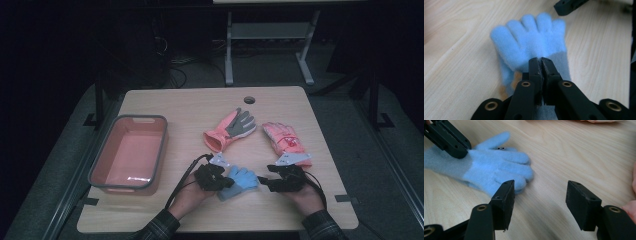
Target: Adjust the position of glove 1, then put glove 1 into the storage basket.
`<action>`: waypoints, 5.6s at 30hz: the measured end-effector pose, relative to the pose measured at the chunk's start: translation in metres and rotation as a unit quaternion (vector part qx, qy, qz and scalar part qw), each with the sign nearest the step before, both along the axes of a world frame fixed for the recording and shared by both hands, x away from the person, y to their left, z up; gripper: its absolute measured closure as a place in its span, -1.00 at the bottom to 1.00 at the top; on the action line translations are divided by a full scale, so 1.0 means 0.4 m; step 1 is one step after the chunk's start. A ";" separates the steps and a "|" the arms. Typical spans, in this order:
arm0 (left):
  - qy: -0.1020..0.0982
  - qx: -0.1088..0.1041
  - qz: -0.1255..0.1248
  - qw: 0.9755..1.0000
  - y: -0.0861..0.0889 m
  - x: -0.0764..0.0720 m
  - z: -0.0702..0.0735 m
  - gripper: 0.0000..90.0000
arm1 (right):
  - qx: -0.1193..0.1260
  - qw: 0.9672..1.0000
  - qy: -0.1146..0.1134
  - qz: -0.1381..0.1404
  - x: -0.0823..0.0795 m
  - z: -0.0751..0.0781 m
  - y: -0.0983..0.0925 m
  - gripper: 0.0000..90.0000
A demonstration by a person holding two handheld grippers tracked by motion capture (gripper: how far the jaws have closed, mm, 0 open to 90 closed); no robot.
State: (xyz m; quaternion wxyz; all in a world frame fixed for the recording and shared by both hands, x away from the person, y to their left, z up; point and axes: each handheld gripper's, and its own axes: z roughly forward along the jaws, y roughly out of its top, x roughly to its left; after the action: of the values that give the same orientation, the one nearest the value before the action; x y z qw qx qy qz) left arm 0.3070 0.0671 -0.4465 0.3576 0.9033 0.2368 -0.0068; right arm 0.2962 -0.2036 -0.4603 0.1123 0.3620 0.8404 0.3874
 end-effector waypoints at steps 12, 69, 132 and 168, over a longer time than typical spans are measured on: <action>-0.037 0.034 0.001 0.999 -0.023 -0.014 0.009 -0.47 | -0.002 1.000 0.020 -0.010 -0.001 -0.006 -0.001 -0.45; 0.013 -0.009 0.023 1.000 0.044 0.040 0.032 0.69 | -0.030 1.000 -0.007 -0.004 -0.007 -0.053 0.031 -0.82; 0.013 0.027 0.324 0.945 0.594 0.159 0.120 0.66 | -0.029 1.000 -0.006 -0.007 -0.007 -0.053 0.033 -0.83; -0.015 0.007 0.281 0.960 0.515 0.143 0.170 -0.67 | -0.029 1.000 -0.006 -0.006 -0.006 -0.053 0.033 -0.82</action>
State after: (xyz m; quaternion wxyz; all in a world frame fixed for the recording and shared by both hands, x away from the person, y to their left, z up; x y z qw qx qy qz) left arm 0.3641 0.2733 -0.3786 0.3420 0.8031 0.4756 0.1095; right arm 0.2936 -0.1904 -0.4816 0.1305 0.3616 0.8483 0.3642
